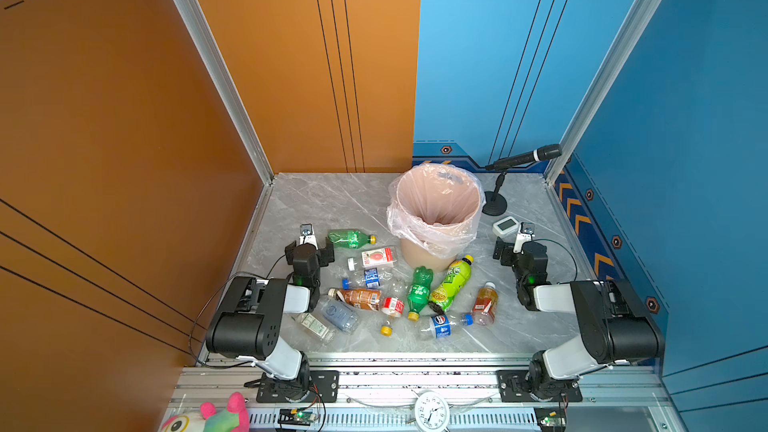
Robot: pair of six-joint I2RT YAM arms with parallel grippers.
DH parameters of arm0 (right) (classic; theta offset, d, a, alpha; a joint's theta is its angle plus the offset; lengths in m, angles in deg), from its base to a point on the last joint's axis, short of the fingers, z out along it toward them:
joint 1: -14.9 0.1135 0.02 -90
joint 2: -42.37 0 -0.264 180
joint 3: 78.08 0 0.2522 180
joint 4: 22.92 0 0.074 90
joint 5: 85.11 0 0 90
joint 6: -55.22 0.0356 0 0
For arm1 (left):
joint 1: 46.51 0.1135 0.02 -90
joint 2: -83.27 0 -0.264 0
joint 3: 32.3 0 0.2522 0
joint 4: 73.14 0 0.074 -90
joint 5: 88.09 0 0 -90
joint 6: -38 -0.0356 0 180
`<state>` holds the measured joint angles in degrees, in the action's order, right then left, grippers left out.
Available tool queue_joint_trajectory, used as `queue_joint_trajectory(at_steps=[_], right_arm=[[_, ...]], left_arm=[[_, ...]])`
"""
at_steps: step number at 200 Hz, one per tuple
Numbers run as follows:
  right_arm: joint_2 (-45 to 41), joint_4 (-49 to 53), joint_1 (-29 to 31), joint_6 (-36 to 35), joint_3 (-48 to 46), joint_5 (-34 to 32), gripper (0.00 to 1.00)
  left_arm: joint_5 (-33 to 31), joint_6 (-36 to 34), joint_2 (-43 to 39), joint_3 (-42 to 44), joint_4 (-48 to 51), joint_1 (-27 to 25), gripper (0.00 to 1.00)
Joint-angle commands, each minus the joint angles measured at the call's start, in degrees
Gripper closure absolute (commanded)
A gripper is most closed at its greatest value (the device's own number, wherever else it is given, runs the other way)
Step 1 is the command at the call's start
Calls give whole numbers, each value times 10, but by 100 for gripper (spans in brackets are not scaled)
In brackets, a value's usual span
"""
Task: Put the plastic bottles in the bin
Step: 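Raise both grippers from the rest pose toward the bottles, then grasp the yellow-labelled juice bottle with the right gripper while the left gripper hovers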
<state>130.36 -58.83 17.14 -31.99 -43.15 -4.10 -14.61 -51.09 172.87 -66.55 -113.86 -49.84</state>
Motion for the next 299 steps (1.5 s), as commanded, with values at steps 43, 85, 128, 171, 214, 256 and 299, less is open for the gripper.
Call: queue_joint_trajectory(at_steps=[43,85,128,171,214,256,299], right_arm=[[-86,131,6,23,49,-72,0],[-256,424,36,206,184,-97,0],[-378,545,-23,327,108,98,5],[-450,896,91,358,130,55,4],[-453,943,227,460,87,30,9],[-421,893,317,514,60,-6,8],[-351,820,334,510,53,-27,11]], left_arm=[[-20,0,-32,-2,10,0,2],[-151,99,-265,-137,413,-33,2],[-88,290,-456,-119,556,-25,2],[-24,343,-562,-71,673,-4,2],[-6,363,-546,-79,708,2,2],[25,361,-539,-82,717,7,2],[45,368,-551,-69,723,10,2]])
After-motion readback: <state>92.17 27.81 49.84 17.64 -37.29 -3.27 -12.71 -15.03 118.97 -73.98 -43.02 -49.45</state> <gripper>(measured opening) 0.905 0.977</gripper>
